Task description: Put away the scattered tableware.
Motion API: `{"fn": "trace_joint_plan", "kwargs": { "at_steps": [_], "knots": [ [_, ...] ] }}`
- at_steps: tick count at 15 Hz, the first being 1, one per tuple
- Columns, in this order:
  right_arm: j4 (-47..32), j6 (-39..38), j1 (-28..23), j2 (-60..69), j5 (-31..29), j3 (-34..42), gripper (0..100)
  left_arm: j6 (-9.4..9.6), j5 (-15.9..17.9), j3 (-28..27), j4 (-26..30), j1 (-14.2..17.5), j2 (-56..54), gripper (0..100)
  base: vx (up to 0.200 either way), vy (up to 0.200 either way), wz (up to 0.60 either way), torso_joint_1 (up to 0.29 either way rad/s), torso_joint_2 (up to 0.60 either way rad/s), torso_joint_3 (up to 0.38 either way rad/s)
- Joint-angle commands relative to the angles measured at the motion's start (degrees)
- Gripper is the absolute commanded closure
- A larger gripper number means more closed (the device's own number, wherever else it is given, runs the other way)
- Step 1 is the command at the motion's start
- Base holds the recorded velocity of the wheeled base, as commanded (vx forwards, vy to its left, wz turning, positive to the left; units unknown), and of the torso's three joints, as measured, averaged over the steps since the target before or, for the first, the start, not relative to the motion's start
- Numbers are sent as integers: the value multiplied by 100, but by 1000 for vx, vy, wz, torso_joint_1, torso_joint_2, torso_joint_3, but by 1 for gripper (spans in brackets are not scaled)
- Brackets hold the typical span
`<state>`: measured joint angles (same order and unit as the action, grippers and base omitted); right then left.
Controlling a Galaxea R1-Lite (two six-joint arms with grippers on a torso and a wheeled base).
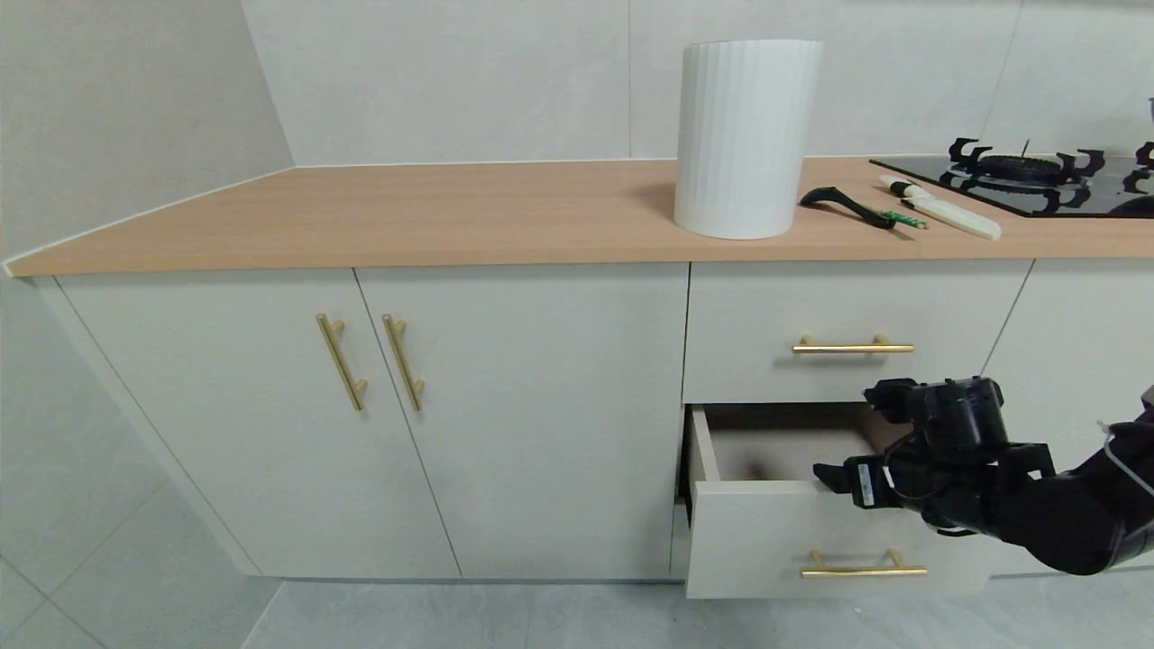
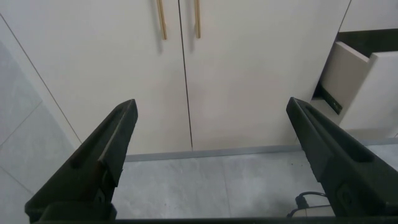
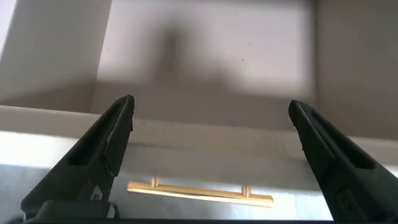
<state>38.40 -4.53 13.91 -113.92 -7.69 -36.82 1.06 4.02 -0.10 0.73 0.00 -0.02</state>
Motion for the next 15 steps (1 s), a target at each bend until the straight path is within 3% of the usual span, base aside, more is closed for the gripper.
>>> {"fn": "trace_joint_plan", "kwargs": {
  "at_steps": [1,6,15],
  "knots": [
    [-122,5,112,151,5,-1,0,-1,2,1,6,0,2,0,0,0,0,0,0,0],
    [-1300,40,323,617,110,-63,0,-1,2,1,-3,0,2,0,0,0,0,0,0,0],
    [-2750,322,648,1118,154,-115,0,-1,2,1,-3,0,2,0,0,0,0,0,0,0]
  ]
}}
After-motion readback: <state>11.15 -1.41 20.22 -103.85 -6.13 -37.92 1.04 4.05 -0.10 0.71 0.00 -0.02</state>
